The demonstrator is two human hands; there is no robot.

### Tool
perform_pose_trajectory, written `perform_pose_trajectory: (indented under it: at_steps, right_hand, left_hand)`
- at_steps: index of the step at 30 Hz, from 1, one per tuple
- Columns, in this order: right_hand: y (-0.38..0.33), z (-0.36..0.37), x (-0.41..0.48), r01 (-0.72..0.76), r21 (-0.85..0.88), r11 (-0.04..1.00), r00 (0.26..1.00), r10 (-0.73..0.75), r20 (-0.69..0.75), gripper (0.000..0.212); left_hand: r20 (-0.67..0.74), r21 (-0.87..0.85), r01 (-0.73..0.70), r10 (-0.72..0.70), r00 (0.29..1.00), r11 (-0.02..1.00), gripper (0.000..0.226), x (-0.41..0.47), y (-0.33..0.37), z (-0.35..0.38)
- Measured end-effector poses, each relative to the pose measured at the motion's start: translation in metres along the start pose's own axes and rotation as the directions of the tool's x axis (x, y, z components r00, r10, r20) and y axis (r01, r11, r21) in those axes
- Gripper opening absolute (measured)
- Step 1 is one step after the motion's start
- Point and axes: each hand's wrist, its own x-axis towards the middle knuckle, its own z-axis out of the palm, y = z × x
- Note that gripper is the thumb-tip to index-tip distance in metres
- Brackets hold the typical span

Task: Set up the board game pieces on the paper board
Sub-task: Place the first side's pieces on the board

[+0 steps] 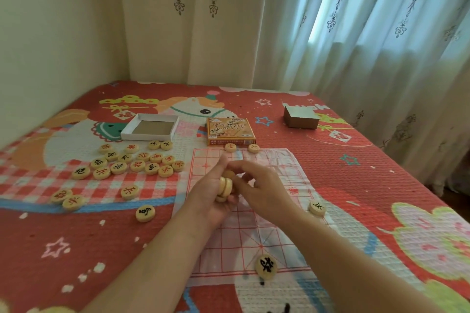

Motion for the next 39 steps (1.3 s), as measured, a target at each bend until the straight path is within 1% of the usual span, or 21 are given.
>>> perform_pose_trajectory:
  at_steps: [3,6,7,9,10,11,13,15,19,23,27,29,31,34,37,39]
  right_hand:
    - [0.000,0.000,0.002,-0.002,0.006,1.000,1.000,0.002,0.000,0.016]
    - [0.002,0.003,0.004,-0.033,0.025,0.999,0.997,0.035,-0.075,0.011]
    - [0.003,0.003,0.004,-0.050,0.069,0.996,0.993,0.056,-0.102,0.010]
    - [0.004,0.002,0.005,-0.082,0.226,0.971,0.983,0.116,-0.143,0.014]
    - [0.005,0.000,0.006,-0.083,0.286,0.955,0.978,0.134,-0.163,0.016]
    - [0.005,-0.002,0.007,-0.071,0.305,0.950,0.973,0.133,-0.187,0.016]
    - [0.006,-0.004,0.006,-0.028,0.250,0.968,0.970,0.087,-0.227,0.018]
    - [0.006,-0.003,0.005,0.013,0.203,0.979,0.970,0.037,-0.241,0.024]
    - [0.009,0.000,0.003,0.057,0.194,0.979,0.971,-0.009,-0.238,0.023]
    - [0.011,-0.001,0.002,0.090,0.287,0.954,0.979,-0.033,-0.201,0.027]
    - [0.014,-0.001,0.002,0.097,0.392,0.915,0.982,-0.024,-0.187,0.020]
    - [0.012,-0.001,0.002,0.090,0.425,0.901,0.981,-0.007,-0.193,0.027]
    - [0.011,-0.003,0.002,0.096,0.417,0.904,0.980,-0.013,-0.198,0.039]
    - [0.014,-0.004,0.002,0.115,0.326,0.938,0.974,-0.043,-0.220,0.049]
    - [0.014,-0.004,0.002,0.135,0.227,0.964,0.968,-0.079,-0.239,0.051]
    - [0.015,-0.003,0.002,0.150,0.126,0.981,0.963,-0.116,-0.242,0.047]
  left_hand:
    - [0.047,-0.079,0.058,-0.054,0.997,0.995,0.040,-0.003,0.000,0.000]
    - [0.050,-0.150,0.092,-0.086,0.995,0.984,0.039,0.002,-0.002,-0.004]
    - [0.049,-0.176,0.101,-0.094,0.994,0.979,0.035,0.004,-0.002,-0.005]
    - [0.048,-0.206,0.109,-0.101,0.994,0.972,0.024,0.006,-0.001,-0.008]
    - [0.044,-0.199,0.106,-0.099,0.994,0.974,0.021,0.006,-0.001,-0.009]
    - [0.038,-0.182,0.099,-0.094,0.995,0.978,0.021,0.006,0.000,-0.009]
    - [0.022,-0.148,0.084,-0.082,0.996,0.985,0.025,0.006,0.001,-0.009]
    - [0.001,-0.107,0.083,-0.083,0.997,0.991,0.030,0.006,0.000,-0.008]
    - [0.007,-0.018,0.096,-0.096,0.995,0.995,0.032,0.004,-0.004,-0.006]
    - [0.009,0.021,0.026,-0.026,1.000,0.999,0.022,0.003,-0.002,-0.006]
    - [-0.023,0.106,-0.116,0.119,0.993,0.988,0.013,0.003,-0.004,-0.009]
    - [-0.024,0.120,-0.167,0.171,0.985,0.979,0.012,0.001,-0.005,-0.008]
    - [-0.013,0.119,-0.187,0.190,0.982,0.975,0.011,-0.001,-0.004,-0.008]
    - [-0.007,0.114,-0.190,0.192,0.981,0.975,0.013,-0.002,-0.004,-0.008]
    - [-0.010,0.121,-0.183,0.186,0.983,0.976,0.012,-0.001,-0.004,-0.009]
    - [-0.011,0.130,-0.176,0.179,0.984,0.976,0.011,0.000,-0.004,-0.009]
